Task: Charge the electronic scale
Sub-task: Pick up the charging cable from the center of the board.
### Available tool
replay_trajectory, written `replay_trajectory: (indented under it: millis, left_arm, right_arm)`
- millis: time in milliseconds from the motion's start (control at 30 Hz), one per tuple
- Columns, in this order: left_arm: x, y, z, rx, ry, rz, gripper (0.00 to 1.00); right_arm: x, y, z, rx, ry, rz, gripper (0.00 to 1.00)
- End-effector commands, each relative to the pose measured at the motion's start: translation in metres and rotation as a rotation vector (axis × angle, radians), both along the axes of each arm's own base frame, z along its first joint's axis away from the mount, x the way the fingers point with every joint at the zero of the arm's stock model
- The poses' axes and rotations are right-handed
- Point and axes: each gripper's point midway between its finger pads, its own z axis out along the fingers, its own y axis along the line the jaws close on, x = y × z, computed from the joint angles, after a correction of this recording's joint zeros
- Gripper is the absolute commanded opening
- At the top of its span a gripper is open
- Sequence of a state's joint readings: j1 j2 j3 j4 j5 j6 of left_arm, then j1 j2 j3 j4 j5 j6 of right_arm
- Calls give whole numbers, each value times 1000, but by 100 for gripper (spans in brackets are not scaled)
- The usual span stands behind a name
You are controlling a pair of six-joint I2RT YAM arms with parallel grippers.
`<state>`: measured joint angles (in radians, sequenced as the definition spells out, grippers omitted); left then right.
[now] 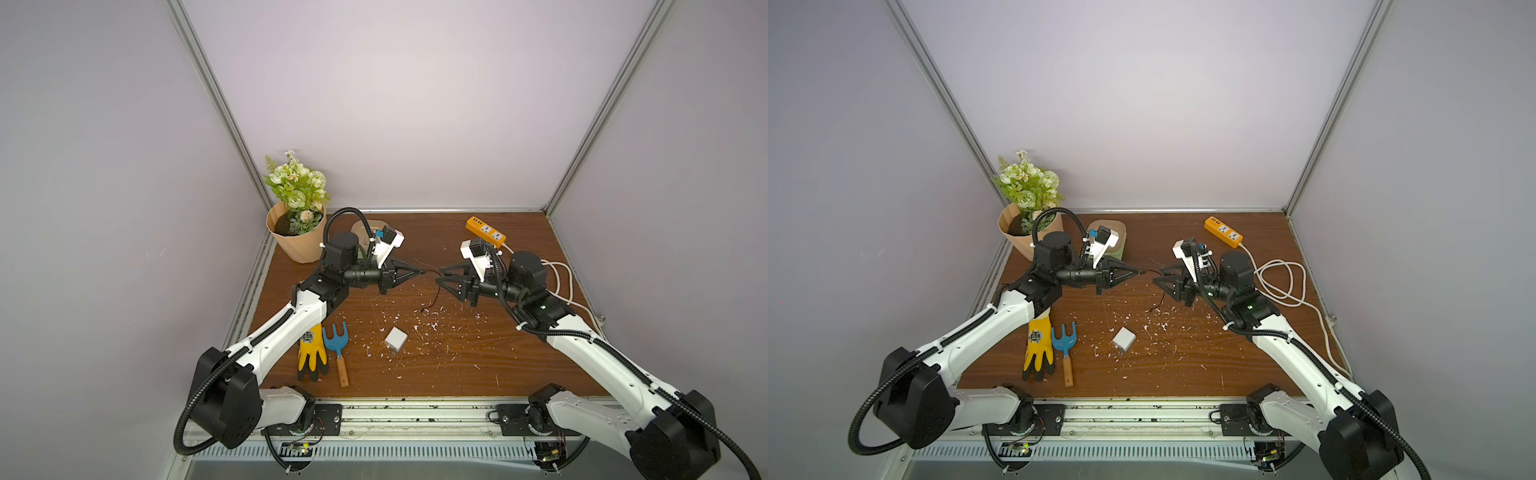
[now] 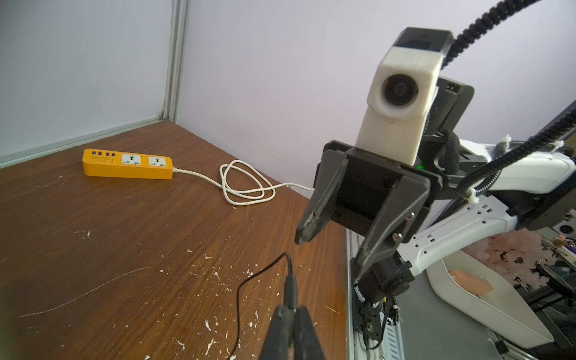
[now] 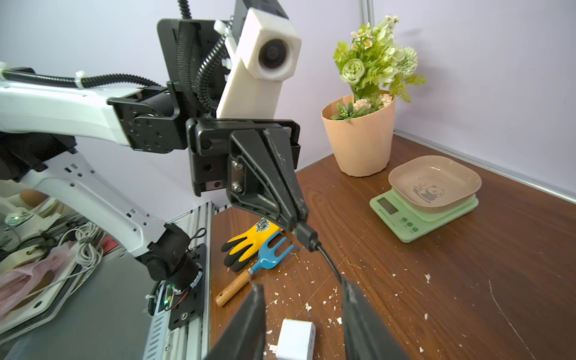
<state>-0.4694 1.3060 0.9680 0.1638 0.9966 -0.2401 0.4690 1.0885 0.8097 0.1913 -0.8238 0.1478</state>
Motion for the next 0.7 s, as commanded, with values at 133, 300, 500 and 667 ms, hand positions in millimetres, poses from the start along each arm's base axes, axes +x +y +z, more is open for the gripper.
replay_trajectory:
  millis: [133, 300, 500, 667]
  left_arm:
    - [-20, -5, 18, -27, -89, -112, 5]
    - [-25, -8, 19, -29, -98, -134, 6]
    - [-31, -12, 21, -25, -109, -157, 6]
    - [-30, -12, 22, -26, -111, -155, 5]
  right_arm:
    - [-14, 7, 32, 36, -110, 117, 43]
    - [-13, 13, 28, 27, -103, 144, 42]
    - [-14, 20, 25, 10, -103, 180, 34]
    - [-19, 21, 21, 2, -114, 205, 28]
